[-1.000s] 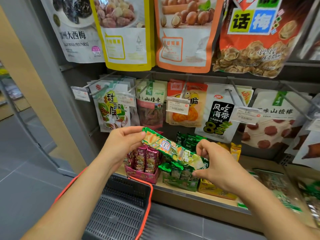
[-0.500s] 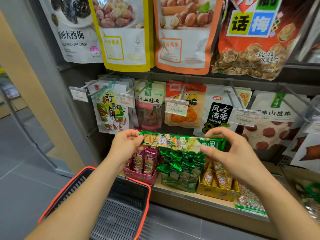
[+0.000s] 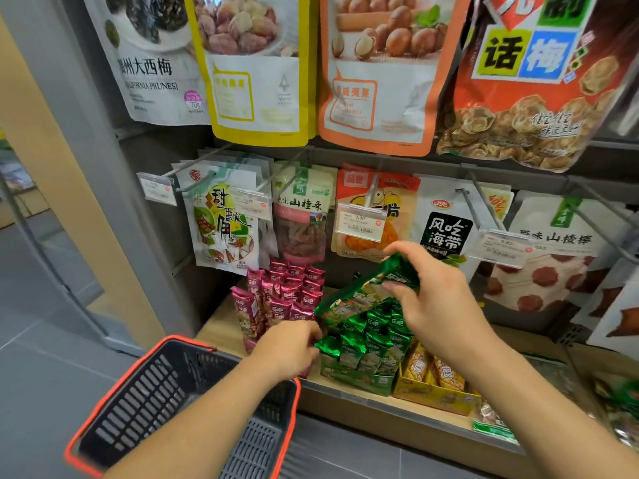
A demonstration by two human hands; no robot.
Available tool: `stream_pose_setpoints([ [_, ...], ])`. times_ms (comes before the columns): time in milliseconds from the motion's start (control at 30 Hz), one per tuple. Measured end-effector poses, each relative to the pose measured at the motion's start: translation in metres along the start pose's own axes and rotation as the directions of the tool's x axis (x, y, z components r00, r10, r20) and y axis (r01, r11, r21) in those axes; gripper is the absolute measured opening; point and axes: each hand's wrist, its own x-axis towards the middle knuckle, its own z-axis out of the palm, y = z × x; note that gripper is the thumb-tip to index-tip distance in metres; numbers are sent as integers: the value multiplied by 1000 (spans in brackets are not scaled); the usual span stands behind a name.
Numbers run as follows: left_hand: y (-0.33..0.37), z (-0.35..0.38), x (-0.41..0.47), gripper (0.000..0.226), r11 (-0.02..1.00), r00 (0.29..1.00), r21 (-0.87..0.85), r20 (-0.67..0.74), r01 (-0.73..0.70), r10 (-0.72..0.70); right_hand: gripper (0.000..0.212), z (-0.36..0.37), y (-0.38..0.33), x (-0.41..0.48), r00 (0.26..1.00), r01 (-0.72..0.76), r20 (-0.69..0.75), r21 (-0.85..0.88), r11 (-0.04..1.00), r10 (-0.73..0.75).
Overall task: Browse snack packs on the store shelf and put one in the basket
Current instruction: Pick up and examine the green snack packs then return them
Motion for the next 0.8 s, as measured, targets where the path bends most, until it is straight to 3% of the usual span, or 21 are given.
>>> stream_pose_setpoints([
  [133, 3, 20, 6, 53, 995, 996, 45, 38, -84, 82, 49, 26, 1, 19, 989, 74, 138, -170, 983, -51],
  [300, 1, 29, 11, 49, 996, 995, -1, -38, -93, 93, 47, 68, 13, 33, 946, 163, 319, -303, 939, -62],
  [500, 0, 31, 15, 42, 991, 989, 13, -65, -130, 131, 62, 111, 31, 46, 888, 158, 456, -421, 893, 58],
  [800, -3, 22, 24, 47, 976, 992, 189, -50, -108, 119, 40, 126, 47, 88, 931, 24, 336, -444, 896, 142],
])
